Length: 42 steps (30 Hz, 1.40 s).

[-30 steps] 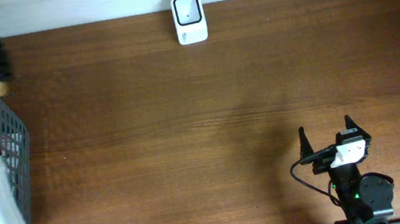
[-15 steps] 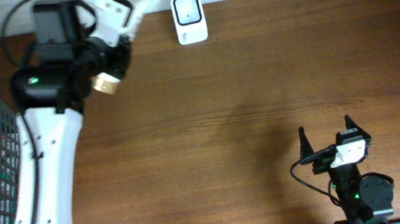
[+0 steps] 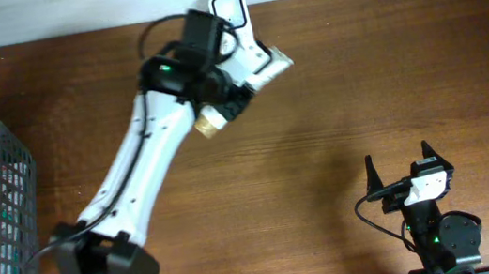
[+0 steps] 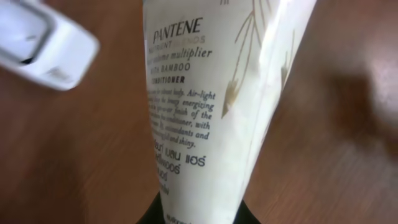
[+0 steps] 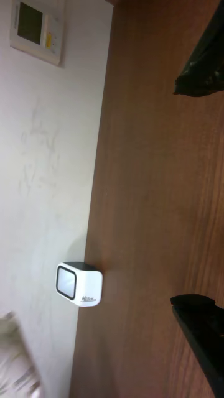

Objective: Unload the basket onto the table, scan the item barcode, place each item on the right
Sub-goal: 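Lift the tube with the left gripper and place it on the table centre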

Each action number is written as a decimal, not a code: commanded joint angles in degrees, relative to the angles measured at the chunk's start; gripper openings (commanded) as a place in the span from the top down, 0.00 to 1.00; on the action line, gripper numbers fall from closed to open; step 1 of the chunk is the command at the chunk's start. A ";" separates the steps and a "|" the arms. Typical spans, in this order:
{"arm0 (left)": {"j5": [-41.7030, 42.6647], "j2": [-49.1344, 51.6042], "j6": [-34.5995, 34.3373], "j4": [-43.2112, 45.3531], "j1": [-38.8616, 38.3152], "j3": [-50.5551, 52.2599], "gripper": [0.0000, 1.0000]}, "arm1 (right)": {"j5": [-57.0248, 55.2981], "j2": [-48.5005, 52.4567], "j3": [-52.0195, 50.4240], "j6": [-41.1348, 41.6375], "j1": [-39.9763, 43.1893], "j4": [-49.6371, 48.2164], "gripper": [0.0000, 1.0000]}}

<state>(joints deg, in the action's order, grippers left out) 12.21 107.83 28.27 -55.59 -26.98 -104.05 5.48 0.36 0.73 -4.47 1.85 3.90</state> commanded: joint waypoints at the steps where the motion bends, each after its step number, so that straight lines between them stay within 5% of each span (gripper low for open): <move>1: 1.14 3.89 2.21 0.66 -4.13 -1.01 1.00 | -0.09 -0.15 -0.42 0.44 0.39 0.22 0.02; 12: 1.79 12.74 0.55 2.95 -12.96 -1.01 1.00 | -0.09 -0.15 -0.42 0.44 0.39 0.20 0.02; 26: 2.97 15.37 -3.45 10.95 -14.38 -0.98 1.00 | -0.09 -0.15 -0.42 0.44 0.39 0.22 0.02; 34: -1.33 21.40 -24.59 12.52 -14.53 -0.98 1.00 | -0.09 -0.15 -0.42 0.44 0.39 0.22 0.02; 39: -1.51 22.69 -26.60 13.60 -14.49 -1.01 1.00 | -0.09 -0.15 -0.42 0.44 0.39 0.20 0.02; 41: -1.44 22.69 -26.60 14.53 -14.51 -1.01 0.83 | -0.11 -0.15 -0.42 0.44 0.39 0.22 0.02; 42: -1.46 22.69 -26.58 15.13 -14.56 -1.01 0.63 | -0.09 -0.15 -0.42 0.44 0.39 0.20 0.02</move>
<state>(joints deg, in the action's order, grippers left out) 10.48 131.48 3.77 -42.19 -41.25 -104.05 5.48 0.36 0.73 -4.49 1.85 3.90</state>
